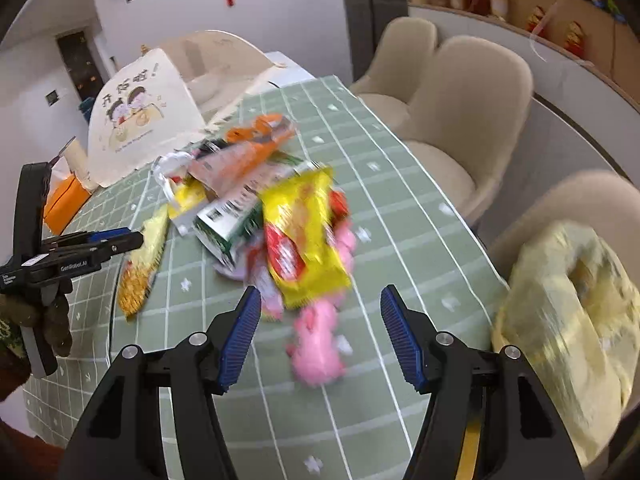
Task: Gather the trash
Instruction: 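Grasp the gold wafer stick with the left tool while the right grasps the yellow chip bag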
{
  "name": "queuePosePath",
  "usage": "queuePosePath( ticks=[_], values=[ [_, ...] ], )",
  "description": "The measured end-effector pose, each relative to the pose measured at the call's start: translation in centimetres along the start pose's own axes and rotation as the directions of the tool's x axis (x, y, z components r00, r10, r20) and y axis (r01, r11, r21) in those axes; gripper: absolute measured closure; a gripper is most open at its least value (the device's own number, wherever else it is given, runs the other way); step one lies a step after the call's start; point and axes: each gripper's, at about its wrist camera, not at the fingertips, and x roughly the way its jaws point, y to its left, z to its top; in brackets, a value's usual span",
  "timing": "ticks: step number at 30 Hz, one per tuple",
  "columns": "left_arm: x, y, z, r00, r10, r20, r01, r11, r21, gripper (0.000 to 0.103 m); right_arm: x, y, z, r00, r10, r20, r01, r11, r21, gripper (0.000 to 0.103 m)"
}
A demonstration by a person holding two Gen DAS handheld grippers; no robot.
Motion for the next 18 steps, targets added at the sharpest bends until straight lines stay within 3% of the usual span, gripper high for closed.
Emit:
queuePosePath(
  ticks=[3,8,10,11,14,18],
  values=[
    [0.0,0.2,0.5,1.000,0.021,0.016,-0.021,1.000,0.008,0.060,2.4,1.7,1.8,0.999,-0.039,-0.001,0.039,0.996,-0.077,0.048],
    [-0.8,2.4,-0.1,0.999,0.005,0.036,0.000,0.992,-0.124,0.060,6.6,3.0,3.7,0.995,-0.096,-0.038,0.090,0.986,-0.137,0.062],
    [-0.6,3.2,-0.5,1.000,-0.008,0.013,0.010,0.987,-0.158,0.065,7.9,3.3,3.9,0.990,-0.121,-0.077,0.107,0.982,-0.155,0.072],
    [-0.5,3.4,-0.7,1.000,-0.012,0.001,0.012,0.987,-0.157,0.067,8.2,3.3,3.8,0.988,-0.120,-0.098,0.104,0.983,-0.152,0.083],
    [0.3,3.6,-1.3,0.999,0.004,-0.047,-0.011,0.990,-0.141,0.069,7.4,2.9,3.2,0.991,-0.044,-0.128,0.034,0.996,-0.079,0.090],
    [1.1,4.0,-2.2,0.997,-0.029,-0.066,0.016,0.983,-0.182,0.070,4.9,2.6,1.6,0.993,0.025,-0.115,-0.021,0.999,0.036,0.092]
  ],
)
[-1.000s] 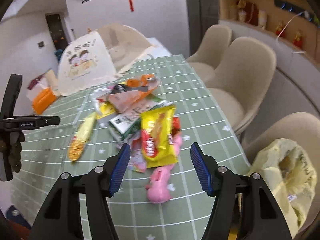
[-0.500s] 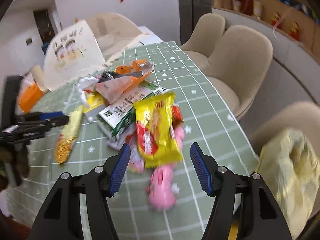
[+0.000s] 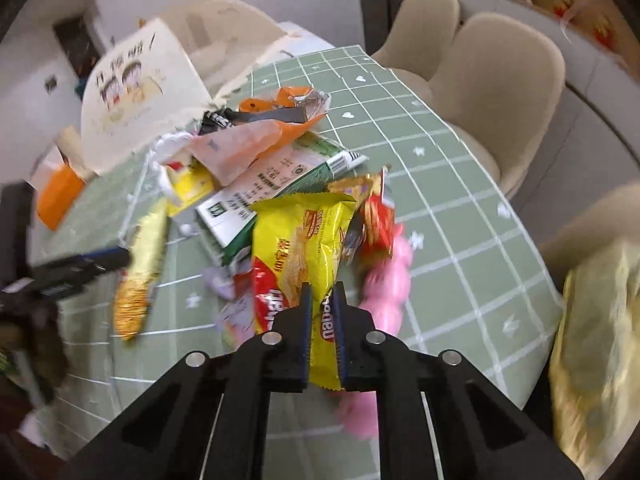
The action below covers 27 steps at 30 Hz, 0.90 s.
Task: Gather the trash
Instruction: 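Grasp the gold wafer stick with the left tool while the right grasps the yellow chip bag, then carry the wafer stick and chip bag over the bin and release them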
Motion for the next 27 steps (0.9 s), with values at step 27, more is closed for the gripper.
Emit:
queuePosePath(
  ticks=[27],
  values=[
    [-2.8,-3.6,1.6,0.997,-0.075,-0.018,0.075,0.997,0.015,0.091,-5.9,1.2,-3.8,0.996,0.013,0.090,-0.015,1.000,0.026,0.092]
  ],
)
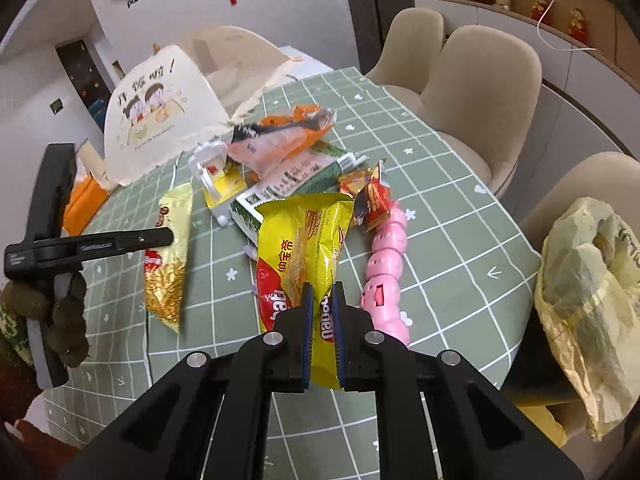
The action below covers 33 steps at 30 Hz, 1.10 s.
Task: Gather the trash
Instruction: 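Carry the wafer stick and chip bag over the bin and release them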
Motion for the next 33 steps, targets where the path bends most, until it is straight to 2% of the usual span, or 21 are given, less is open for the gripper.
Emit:
queuePosePath(
  ticks=[3,6,10,16,21,25,33],
  values=[
    [-2.5,-1.5,0.4,0.997,-0.021,0.068,0.020,0.999,0.029,0.091,-1.5,-0.1,0.4,1.000,0.003,0.031,-0.002,1.000,-0.007,0.092],
    [-5.0,-3.7,1.2,0.987,-0.046,0.151,0.035,0.997,0.074,0.091,-3.5,-0.4,1.0,0.997,0.000,0.071,0.001,1.000,-0.015,0.092],
    [-7.8,-7.9,2.5,0.964,-0.095,0.249,0.054,0.985,0.166,0.091,-6.8,-1.2,2.7,0.990,-0.014,0.138,0.017,1.000,-0.023,0.092],
    [-9.2,-15.3,5.3,0.932,-0.180,0.314,0.091,0.956,0.278,0.091,-12.8,-4.0,4.9,0.964,-0.070,0.258,0.080,0.996,-0.029,0.092],
    [-8.9,-22.1,6.0,0.913,-0.267,0.307,0.135,0.911,0.389,0.091,-16.8,-8.3,4.7,0.940,-0.159,0.301,0.159,0.987,0.022,0.092],
    [-6.4,-27.3,5.8,0.911,-0.325,0.256,0.181,0.870,0.458,0.090,-19.5,-12.0,3.3,0.921,-0.222,0.320,0.206,0.975,0.082,0.092],
    [-1.3,-34.8,4.2,0.893,-0.431,0.126,0.318,0.805,0.501,0.090,-24.0,-20.0,-0.3,0.877,-0.363,0.316,0.305,0.927,0.220,0.092]
  ],
)
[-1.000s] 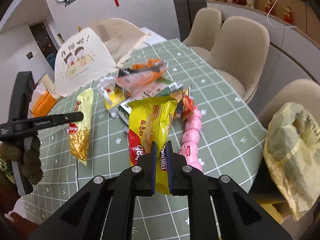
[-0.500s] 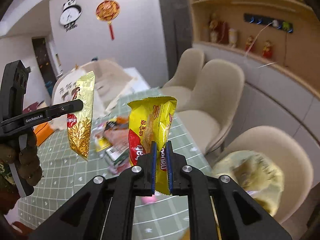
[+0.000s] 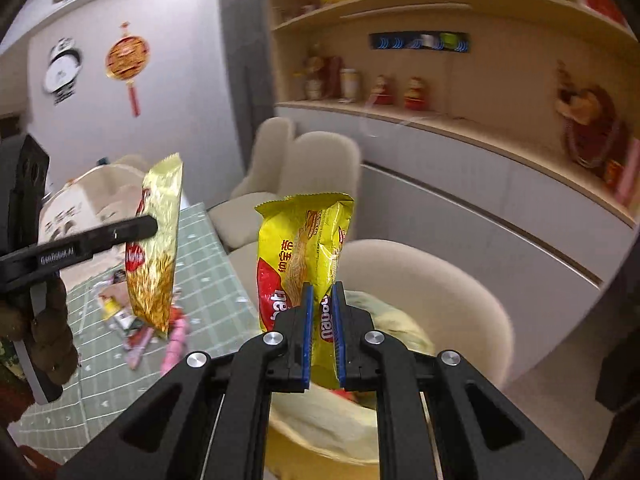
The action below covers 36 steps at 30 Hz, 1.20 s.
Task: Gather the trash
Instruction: 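Carry the wafer stick and chip bag over the bin and release them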
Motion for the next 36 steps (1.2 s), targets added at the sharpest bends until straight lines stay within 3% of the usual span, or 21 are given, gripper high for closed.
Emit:
queuePosePath(
  ticks=[5,9,15,19,25,27,30,36],
  values=[
    [5.9,-3.2,-1.2,0.997,-0.035,-0.069,0.037,0.999,0.022,0.090,-0.4,-5.1,-1.6,0.999,-0.051,-0.005,0.052,0.997,0.052,0.092],
    [11.3,-5.4,-2.2,0.993,0.008,-0.120,0.001,0.997,0.074,0.090,0.3,-7.8,-2.3,0.998,-0.058,-0.019,0.060,0.994,0.093,0.092],
    [18.0,-6.7,-3.6,0.985,0.109,-0.135,-0.089,0.985,0.145,0.090,1.8,-11.2,-3.4,0.998,-0.044,-0.035,0.048,0.992,0.120,0.092],
    [21.1,-6.6,-5.9,0.955,0.160,-0.251,-0.122,0.980,0.161,0.090,3.1,-12.6,-4.0,0.999,-0.025,-0.048,0.031,0.991,0.127,0.092],
    [21.6,-5.7,-8.9,0.897,0.106,-0.429,-0.077,0.993,0.086,0.090,5.2,-13.8,-4.8,0.998,0.017,-0.068,-0.007,0.988,0.155,0.092],
    [21.4,-5.6,-9.5,0.890,0.101,-0.446,-0.073,0.994,0.080,0.090,5.8,-13.8,-5.1,0.997,0.032,-0.073,-0.020,0.987,0.160,0.092],
    [20.8,-5.3,-9.8,0.895,0.077,-0.439,-0.060,0.997,0.052,0.090,7.3,-13.7,-5.5,0.994,0.062,-0.093,-0.045,0.984,0.171,0.092],
    [17.7,-4.5,-9.1,0.928,0.074,-0.365,-0.077,0.997,0.006,0.070,9.2,-12.6,-5.6,0.988,0.106,-0.113,-0.084,0.980,0.182,0.092]
  ],
)
